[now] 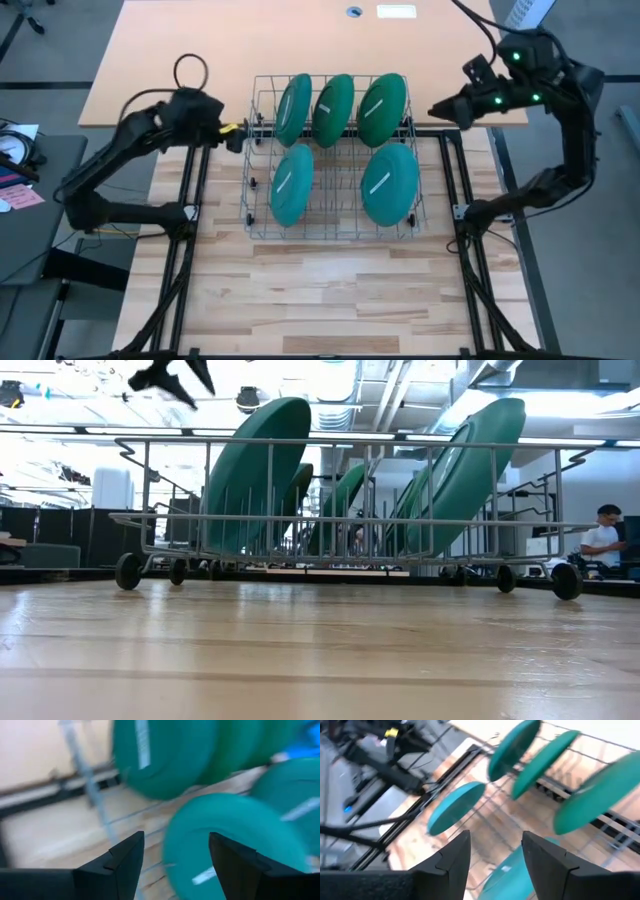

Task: Sort dishes
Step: Return to Home Position

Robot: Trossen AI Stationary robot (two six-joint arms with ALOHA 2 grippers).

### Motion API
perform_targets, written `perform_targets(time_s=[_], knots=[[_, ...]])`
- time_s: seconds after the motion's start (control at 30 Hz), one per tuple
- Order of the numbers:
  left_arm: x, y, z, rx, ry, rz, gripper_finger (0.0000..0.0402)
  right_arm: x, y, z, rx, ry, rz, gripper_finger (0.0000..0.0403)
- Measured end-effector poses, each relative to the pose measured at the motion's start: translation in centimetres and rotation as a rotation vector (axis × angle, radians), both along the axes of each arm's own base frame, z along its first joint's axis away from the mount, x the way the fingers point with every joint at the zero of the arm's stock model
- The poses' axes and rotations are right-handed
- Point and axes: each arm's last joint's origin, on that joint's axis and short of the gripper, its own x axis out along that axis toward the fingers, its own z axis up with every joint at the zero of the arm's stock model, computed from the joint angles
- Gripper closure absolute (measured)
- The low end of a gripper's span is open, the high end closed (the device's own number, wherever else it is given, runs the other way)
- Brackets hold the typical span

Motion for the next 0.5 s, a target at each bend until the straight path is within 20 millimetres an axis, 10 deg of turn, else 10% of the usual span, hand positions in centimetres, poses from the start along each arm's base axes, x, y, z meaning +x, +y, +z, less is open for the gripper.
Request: perform_targets(time_s=[0.5], knots=[[-5.1,-6.4,5.6,0.380,-0.382,-0.298,0.0396,-2.6,6.9,1.4,-0.127,-0.093,0.342,0.0394]])
